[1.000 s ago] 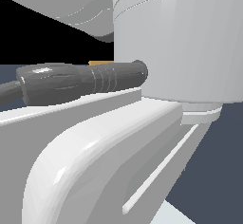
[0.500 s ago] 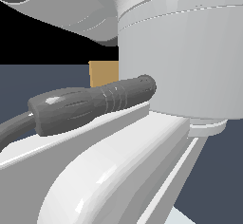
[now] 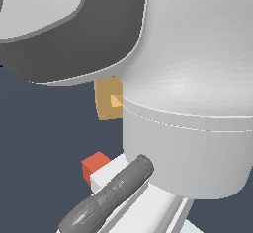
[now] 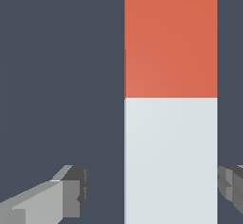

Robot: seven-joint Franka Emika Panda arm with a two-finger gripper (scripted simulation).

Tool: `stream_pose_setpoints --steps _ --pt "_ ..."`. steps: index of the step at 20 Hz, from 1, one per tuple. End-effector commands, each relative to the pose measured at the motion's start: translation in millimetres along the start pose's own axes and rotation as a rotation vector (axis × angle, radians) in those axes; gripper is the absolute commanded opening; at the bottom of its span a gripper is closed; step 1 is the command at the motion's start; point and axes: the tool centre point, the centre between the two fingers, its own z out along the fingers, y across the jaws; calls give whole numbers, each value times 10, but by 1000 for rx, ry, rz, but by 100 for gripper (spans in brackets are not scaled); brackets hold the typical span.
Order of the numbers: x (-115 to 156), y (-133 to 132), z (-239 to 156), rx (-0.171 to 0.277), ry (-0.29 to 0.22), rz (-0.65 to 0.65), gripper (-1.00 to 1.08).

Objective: Insert the peg into the horizontal hole in a box.

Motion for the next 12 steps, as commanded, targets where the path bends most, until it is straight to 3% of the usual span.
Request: stream_pose_setpoints --steps 1,3,4,12 --pt "-11 6 31 -1 -2 0 100" --pt "-16 9 26 -1 -2 0 100" --pt "-16 9 26 -1 -2 0 -100" --pt "-16 9 26 -1 -2 0 -100"
